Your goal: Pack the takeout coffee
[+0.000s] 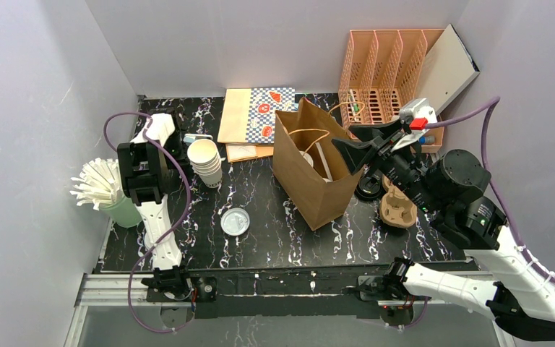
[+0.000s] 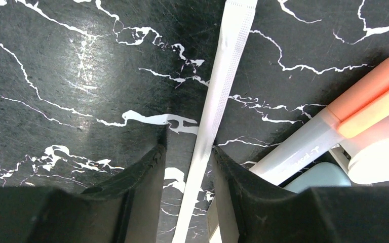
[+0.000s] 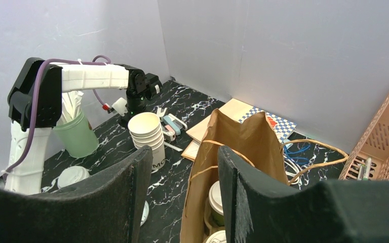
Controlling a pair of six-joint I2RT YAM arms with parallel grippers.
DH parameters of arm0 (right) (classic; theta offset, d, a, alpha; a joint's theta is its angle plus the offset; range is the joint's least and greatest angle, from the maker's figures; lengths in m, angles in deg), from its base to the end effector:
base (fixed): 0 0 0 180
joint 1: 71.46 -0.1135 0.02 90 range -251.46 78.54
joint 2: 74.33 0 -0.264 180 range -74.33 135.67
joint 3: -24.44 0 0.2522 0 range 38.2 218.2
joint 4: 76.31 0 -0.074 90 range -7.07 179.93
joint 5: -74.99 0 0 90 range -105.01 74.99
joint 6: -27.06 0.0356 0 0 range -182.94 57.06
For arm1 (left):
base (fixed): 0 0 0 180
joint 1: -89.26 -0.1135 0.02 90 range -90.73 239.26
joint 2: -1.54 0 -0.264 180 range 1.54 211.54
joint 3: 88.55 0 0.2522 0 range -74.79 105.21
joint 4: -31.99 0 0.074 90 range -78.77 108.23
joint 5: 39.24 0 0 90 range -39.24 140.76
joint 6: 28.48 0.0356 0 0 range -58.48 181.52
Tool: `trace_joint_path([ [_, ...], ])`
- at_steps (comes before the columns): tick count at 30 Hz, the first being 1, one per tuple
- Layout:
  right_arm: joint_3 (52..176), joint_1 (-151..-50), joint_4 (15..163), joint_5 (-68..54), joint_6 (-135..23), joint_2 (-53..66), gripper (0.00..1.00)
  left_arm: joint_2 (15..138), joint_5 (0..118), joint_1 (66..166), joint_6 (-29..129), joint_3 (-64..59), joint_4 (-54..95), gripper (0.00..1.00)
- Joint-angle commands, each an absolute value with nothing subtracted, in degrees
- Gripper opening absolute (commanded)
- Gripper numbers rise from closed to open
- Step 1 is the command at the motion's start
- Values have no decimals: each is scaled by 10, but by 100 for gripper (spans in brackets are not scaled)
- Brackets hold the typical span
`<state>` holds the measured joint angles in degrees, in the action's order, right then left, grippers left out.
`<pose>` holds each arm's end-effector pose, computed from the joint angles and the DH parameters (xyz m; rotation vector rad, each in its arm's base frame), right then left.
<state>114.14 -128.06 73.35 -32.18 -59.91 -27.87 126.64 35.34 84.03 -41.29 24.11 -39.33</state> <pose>0.0788 0.1004 0.5018 -0.3839 1.3337 0.6722 0.4272 0.0486 0.1675 -2.3306 1.6659 0.1380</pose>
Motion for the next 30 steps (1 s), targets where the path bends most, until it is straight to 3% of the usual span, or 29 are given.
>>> trace_joint_path([
  [1,1141,-1278,757,-320,-593,-285,59,1294,361,831,-398,254,-421,29],
  [3,1140,-1278,757,-320,-594,-286,59,1300,367,830,-393,253,-418,13],
  [5,1141,-1278,756,-321,-593,-286,59,1301,362,830,-384,249,-410,1],
  [6,1141,-1278,756,-320,-593,-287,59,1300,362,830,-379,244,-400,0],
  [30,1136,-1278,762,-320,-587,-280,58,1114,403,838,-427,314,-331,0],
])
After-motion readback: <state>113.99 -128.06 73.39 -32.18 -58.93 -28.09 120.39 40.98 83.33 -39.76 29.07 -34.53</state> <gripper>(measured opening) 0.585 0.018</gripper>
